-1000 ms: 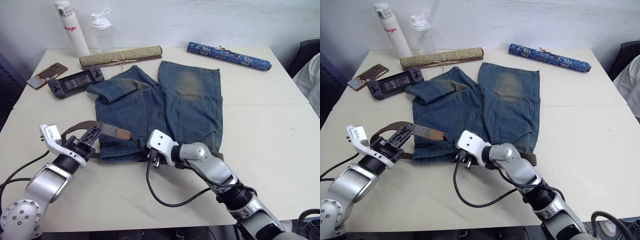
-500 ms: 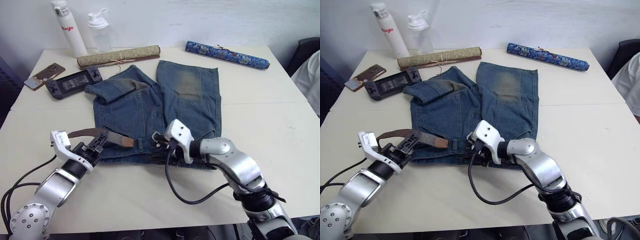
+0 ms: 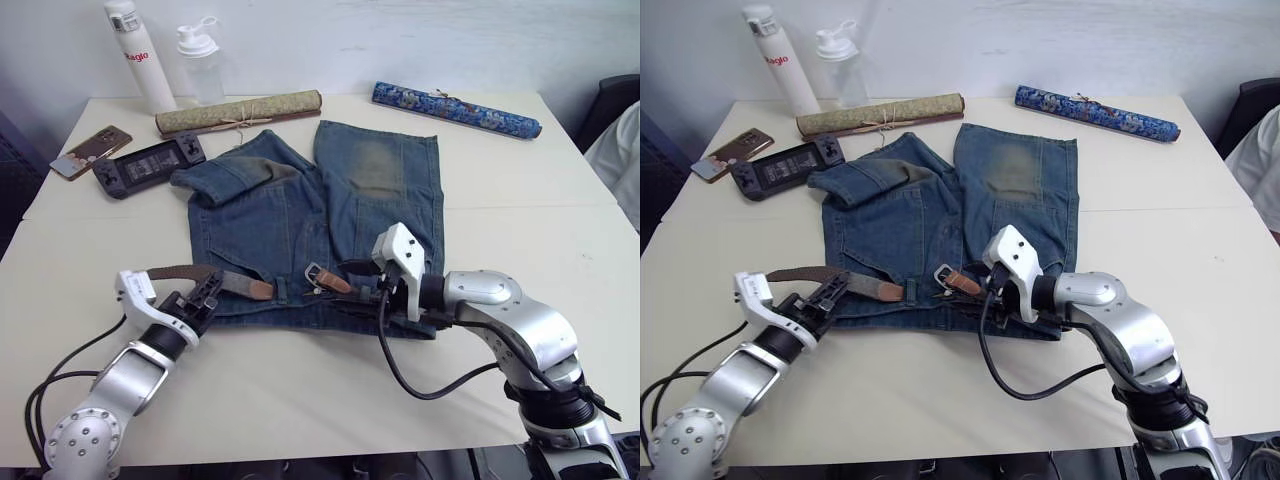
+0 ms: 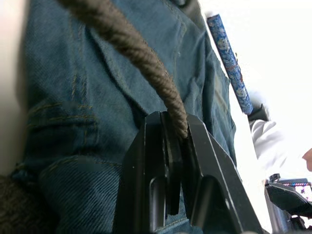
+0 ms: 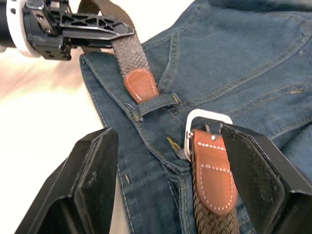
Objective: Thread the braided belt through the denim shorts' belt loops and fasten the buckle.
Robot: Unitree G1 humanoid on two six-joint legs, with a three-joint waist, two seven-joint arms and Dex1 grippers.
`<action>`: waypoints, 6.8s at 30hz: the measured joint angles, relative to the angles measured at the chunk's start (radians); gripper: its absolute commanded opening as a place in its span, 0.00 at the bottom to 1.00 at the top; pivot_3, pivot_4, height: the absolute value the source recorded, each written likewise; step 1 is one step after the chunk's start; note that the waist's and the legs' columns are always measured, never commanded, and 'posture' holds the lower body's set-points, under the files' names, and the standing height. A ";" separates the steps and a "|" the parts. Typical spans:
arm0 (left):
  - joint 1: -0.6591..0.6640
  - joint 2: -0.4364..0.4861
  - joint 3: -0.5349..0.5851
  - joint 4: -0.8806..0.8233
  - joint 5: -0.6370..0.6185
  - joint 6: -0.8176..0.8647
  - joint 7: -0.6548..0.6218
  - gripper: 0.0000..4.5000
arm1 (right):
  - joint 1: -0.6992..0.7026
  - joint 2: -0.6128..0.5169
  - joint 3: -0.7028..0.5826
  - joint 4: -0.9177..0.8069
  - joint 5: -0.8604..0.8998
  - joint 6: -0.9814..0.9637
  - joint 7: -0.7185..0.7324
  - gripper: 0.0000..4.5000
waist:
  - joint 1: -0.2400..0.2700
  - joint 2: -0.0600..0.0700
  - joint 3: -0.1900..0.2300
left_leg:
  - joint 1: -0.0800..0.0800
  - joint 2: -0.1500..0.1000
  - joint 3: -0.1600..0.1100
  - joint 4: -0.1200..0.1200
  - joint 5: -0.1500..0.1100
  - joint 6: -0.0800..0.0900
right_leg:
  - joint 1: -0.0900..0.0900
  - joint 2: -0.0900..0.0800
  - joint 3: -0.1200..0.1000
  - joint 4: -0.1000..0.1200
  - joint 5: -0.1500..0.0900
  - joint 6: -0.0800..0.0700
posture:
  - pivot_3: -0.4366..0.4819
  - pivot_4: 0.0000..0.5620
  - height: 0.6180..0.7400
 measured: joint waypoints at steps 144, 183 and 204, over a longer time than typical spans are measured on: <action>-0.018 0.215 -0.347 0.041 0.948 0.008 -0.928 0.78 | 0.344 -0.396 -0.426 0.114 -0.546 -1.047 -0.094 0.00 | 0.014 0.022 -0.016 | 0.019 0.001 0.004 -0.002 -0.005 0.002 | 0.015 -0.001 0.003 -0.001 -0.001 0.000 | 0.48 0.27 0.82; -0.033 0.106 -0.184 -0.165 1.087 -0.178 -0.707 0.99 | -0.024 -0.271 0.010 0.112 -0.505 -0.968 0.071 0.00 | -0.001 0.008 -0.007 | 0.012 0.000 0.005 0.000 -0.004 0.002 | 0.011 0.000 0.002 -0.003 0.000 0.001 | 0.48 0.27 0.82; -0.301 0.000 -0.357 -0.156 1.317 -0.053 -0.642 0.88 | -0.040 -0.242 0.046 0.101 -0.568 -0.973 0.068 0.00 | 0.000 0.005 -0.005 | 0.010 0.001 0.003 0.001 -0.002 0.002 | 0.010 0.000 0.001 -0.001 0.000 0.001 | 0.48 0.27 0.82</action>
